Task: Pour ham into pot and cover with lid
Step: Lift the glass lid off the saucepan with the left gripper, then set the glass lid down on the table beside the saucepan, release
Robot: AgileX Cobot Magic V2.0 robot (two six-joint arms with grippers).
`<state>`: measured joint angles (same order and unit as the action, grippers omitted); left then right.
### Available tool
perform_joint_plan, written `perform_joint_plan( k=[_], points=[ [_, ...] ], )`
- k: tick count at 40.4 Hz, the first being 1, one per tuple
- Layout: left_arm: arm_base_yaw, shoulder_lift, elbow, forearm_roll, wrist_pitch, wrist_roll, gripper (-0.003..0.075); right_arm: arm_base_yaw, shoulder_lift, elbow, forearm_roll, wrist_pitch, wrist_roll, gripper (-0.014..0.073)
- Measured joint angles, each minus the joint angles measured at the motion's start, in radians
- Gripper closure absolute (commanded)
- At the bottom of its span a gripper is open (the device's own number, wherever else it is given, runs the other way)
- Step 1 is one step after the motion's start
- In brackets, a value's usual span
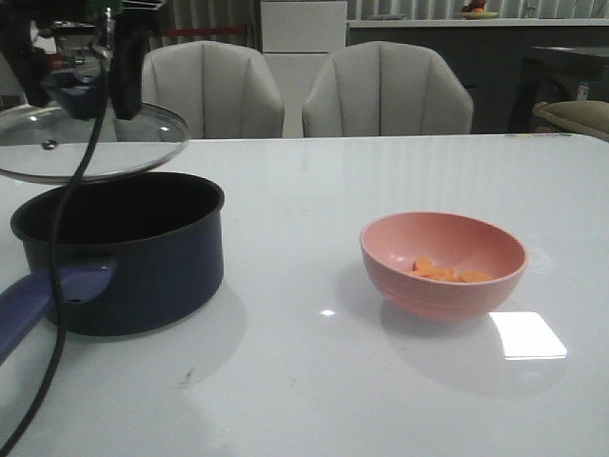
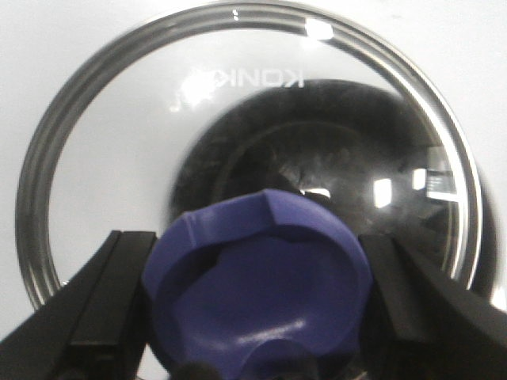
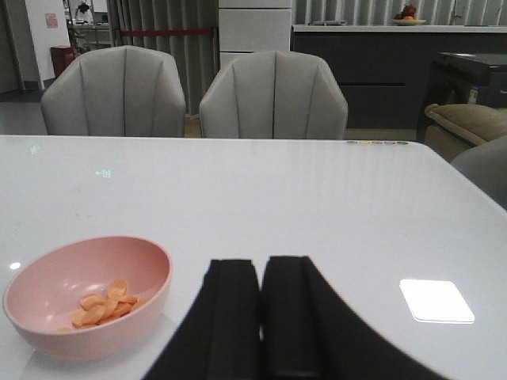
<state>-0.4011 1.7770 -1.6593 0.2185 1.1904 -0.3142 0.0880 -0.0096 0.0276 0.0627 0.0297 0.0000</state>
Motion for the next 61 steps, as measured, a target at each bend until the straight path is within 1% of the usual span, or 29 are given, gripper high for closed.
perform_joint_plan(
  k=[5,10,12,15,22,27,32,37,43,53,61],
  points=[
    [0.021,-0.053,0.004,0.046,0.014,0.000,0.0409,0.000,0.000,0.000,0.000,0.000,0.000,0.0447],
    [0.082,-0.111,0.031,0.050,0.004,0.000,0.0409,0.000,0.000,0.000,0.000,0.000,0.000,0.0447],
    [0.121,-0.132,0.049,0.050,0.001,0.000,0.0409,0.000,0.000,0.000,0.000,0.000,0.000,0.0447],
    [0.205,-0.165,0.092,0.042,-0.008,0.000,0.0409,0.000,0.000,0.000,0.000,0.000,0.000,0.0447],
    [0.397,-0.216,0.216,-0.025,-0.071,0.026,0.0409,0.000,0.000,0.000,0.000,0.000,0.000,0.0447],
    [0.524,-0.225,0.324,-0.106,-0.143,0.084,0.0409,0.000,0.000,0.000,0.000,0.000,0.000,0.0447],
    [0.603,-0.225,0.453,-0.194,-0.253,0.135,0.0409,0.000,0.000,0.000,0.000,0.000,0.000,0.0447],
    [0.627,-0.211,0.552,-0.226,-0.338,0.161,0.0409,0.000,0.000,0.000,0.000,0.000,0.000,0.0447],
    [0.627,-0.168,0.607,-0.240,-0.404,0.167,0.0409,0.000,0.000,0.000,0.000,0.000,0.000,0.0447],
    [0.624,-0.101,0.615,-0.245,-0.470,0.170,0.0403,0.000,0.000,0.000,0.000,0.000,0.000,0.0447],
    [0.624,-0.070,0.615,-0.245,-0.498,0.172,0.0395,0.000,0.000,0.000,0.000,0.000,0.000,0.0447]
  ],
)
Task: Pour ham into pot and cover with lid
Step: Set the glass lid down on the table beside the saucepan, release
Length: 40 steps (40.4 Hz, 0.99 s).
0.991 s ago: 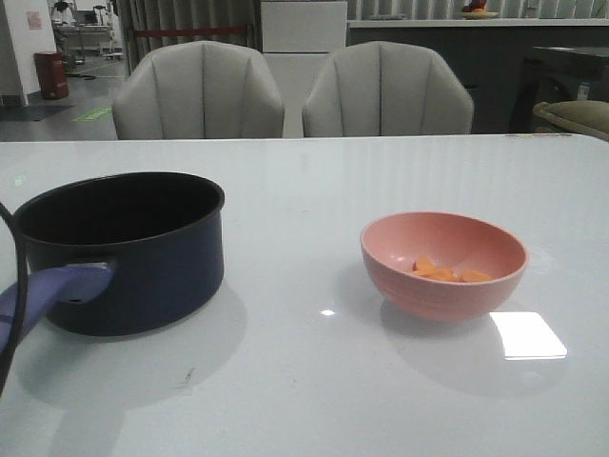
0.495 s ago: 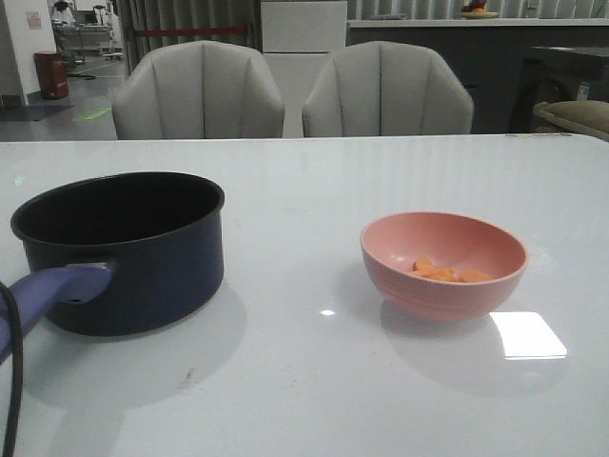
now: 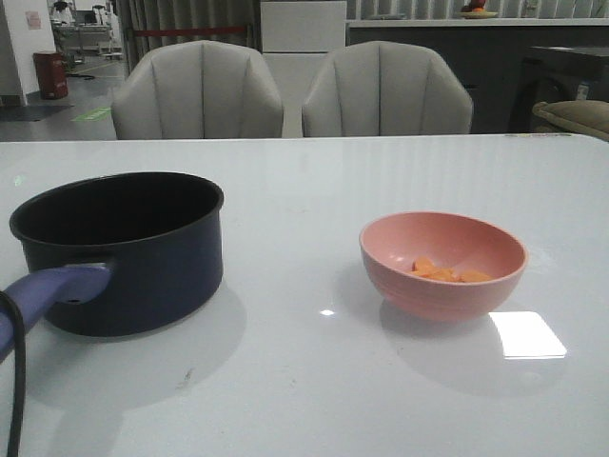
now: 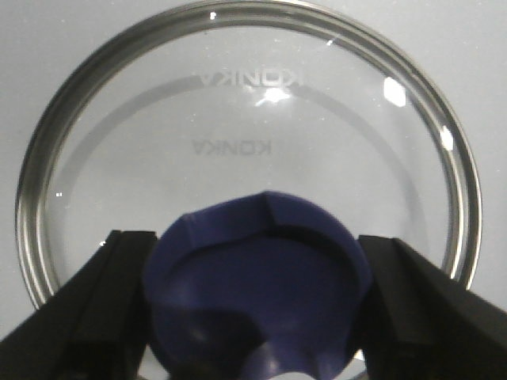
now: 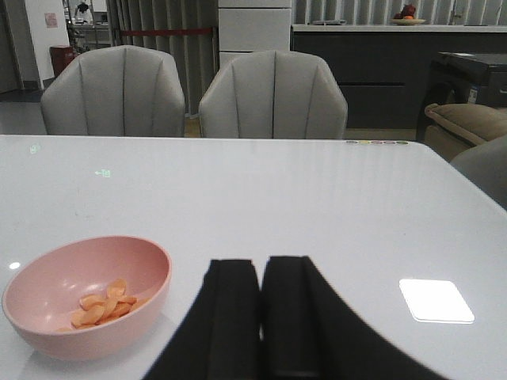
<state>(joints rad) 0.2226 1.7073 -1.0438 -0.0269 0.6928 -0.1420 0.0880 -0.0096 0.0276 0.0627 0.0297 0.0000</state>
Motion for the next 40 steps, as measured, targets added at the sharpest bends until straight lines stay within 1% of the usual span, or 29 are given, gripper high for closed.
perform_joint_plan(
  k=[5,13,16,22,35,40],
  points=[
    [0.000,0.023,0.000,0.000,-0.009,0.002,0.0361,0.000,0.000,0.000,0.000,0.000,0.000,0.0447],
    [0.000,0.035,0.000,0.000,-0.025,0.006,0.0241,0.000,0.000,0.000,0.000,0.000,0.000,0.0447],
    [0.000,0.035,0.000,0.000,-0.027,0.006,0.0214,0.000,0.000,0.000,0.000,0.000,0.000,0.0447],
    [0.000,0.035,-0.008,0.004,-0.019,0.008,0.0220,0.000,0.000,0.000,0.000,0.000,0.000,0.0447],
    [-0.001,0.041,-0.119,0.014,0.103,0.009,0.0220,0.000,0.000,0.000,0.000,0.000,0.000,0.0447],
    [-0.016,0.041,-0.131,0.020,0.128,0.009,0.0220,0.000,0.000,0.000,0.000,0.000,0.000,0.0447]
  ],
)
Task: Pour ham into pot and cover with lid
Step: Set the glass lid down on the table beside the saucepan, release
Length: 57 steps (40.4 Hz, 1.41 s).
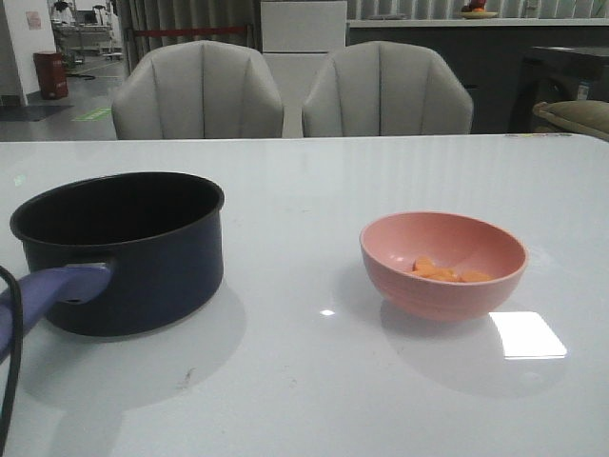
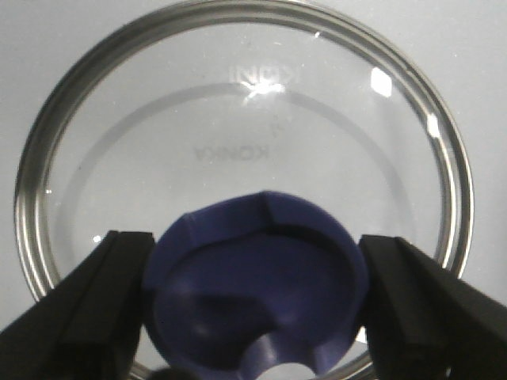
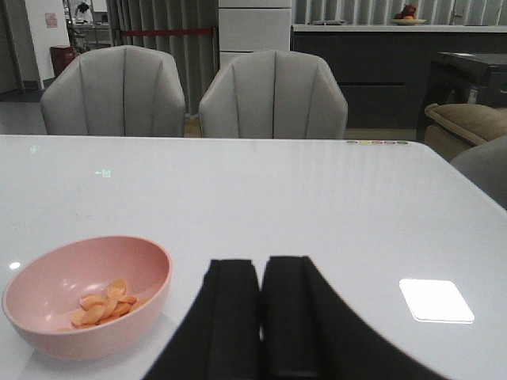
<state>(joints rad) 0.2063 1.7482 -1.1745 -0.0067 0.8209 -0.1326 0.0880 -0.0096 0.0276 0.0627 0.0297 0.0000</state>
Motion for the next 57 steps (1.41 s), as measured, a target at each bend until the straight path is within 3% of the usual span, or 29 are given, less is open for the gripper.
perform_joint_plan(
  k=[12,27,36,57],
  points=[
    [-0.072,0.019,-0.003,0.000,0.019,0.000,0.0220,0.000,0.000,0.000,0.000,0.000,0.000,0.0447],
    [-0.081,0.085,-0.015,0.016,0.053,0.000,0.0214,0.000,0.000,0.000,0.000,0.000,0.000,0.0447],
    [-0.081,0.097,-0.017,0.053,0.064,0.000,0.0059,0.000,0.000,0.000,0.000,0.000,0.000,0.0447],
    [-0.081,0.096,-0.035,0.063,0.114,0.000,0.0062,0.000,0.000,0.000,0.000,0.000,0.000,0.0447]
  ],
)
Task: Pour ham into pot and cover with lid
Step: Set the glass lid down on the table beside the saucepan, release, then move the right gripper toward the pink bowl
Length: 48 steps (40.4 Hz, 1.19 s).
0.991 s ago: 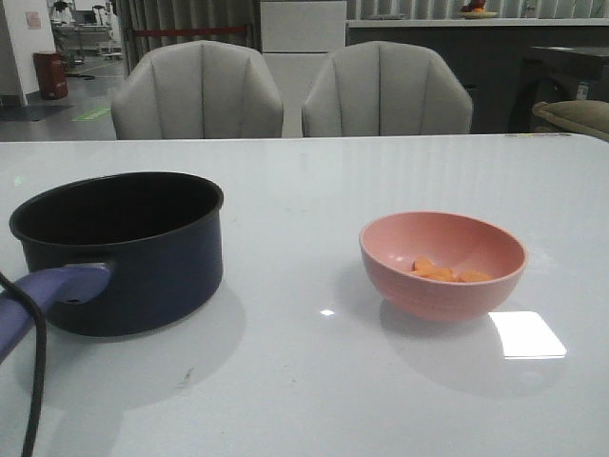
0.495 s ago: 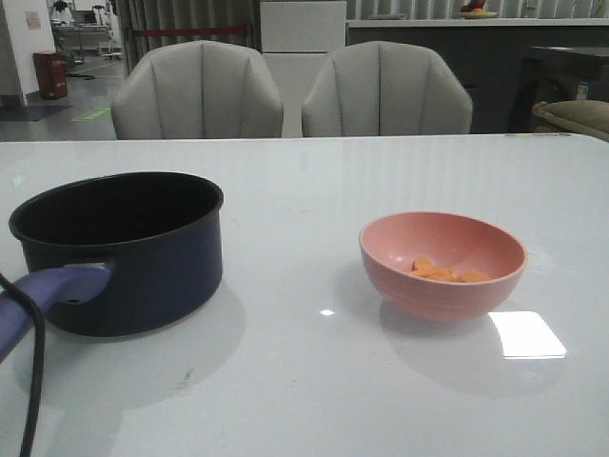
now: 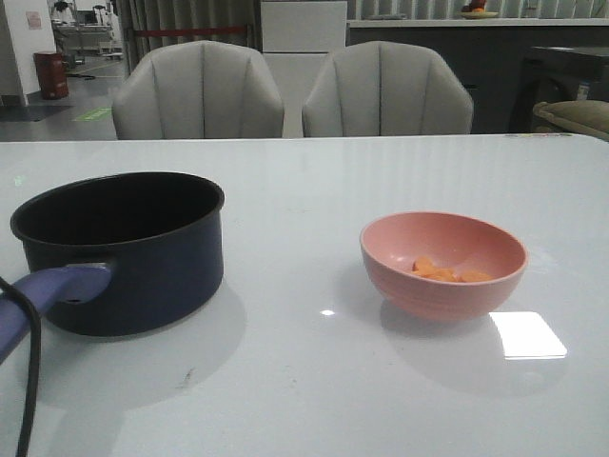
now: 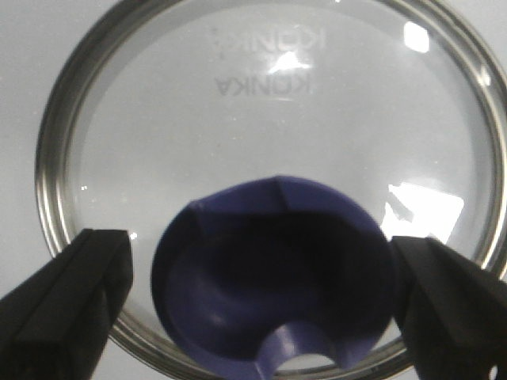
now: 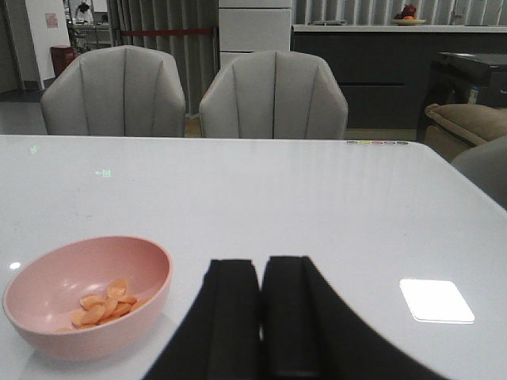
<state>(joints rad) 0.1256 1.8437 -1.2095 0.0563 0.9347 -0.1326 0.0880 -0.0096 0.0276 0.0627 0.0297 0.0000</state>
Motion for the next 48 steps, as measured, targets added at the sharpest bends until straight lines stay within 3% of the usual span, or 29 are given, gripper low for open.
perform_joint_plan(
  k=[17,33,48],
  points=[
    [0.000,-0.089,0.000,-0.046,0.011,0.009,0.0062,0.000,0.000,0.000,0.000,0.000,0.000,0.0447],
    [-0.005,-0.502,0.087,-0.092,-0.122,0.038,0.0062,0.000,0.000,0.000,0.000,0.000,0.000,0.0447],
    [-0.200,-0.923,0.322,-0.084,-0.298,0.038,0.0062,0.000,0.000,0.000,0.000,0.000,0.000,0.0447]
  ],
)
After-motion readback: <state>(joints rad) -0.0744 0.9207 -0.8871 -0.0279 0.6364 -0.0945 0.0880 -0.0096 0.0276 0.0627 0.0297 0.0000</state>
